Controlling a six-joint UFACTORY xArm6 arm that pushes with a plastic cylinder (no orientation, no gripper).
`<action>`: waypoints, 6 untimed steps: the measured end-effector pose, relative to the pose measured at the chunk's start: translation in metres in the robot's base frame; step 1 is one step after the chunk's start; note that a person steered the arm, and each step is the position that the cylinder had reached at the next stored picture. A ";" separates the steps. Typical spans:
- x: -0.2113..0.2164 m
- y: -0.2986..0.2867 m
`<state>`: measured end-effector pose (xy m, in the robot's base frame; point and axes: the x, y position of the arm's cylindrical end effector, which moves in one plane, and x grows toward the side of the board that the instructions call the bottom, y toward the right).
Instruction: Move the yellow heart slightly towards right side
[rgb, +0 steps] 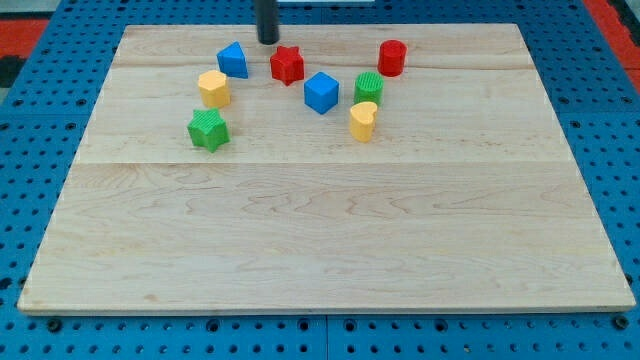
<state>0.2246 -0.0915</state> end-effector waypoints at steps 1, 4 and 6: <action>0.044 0.010; 0.151 0.091; 0.156 0.156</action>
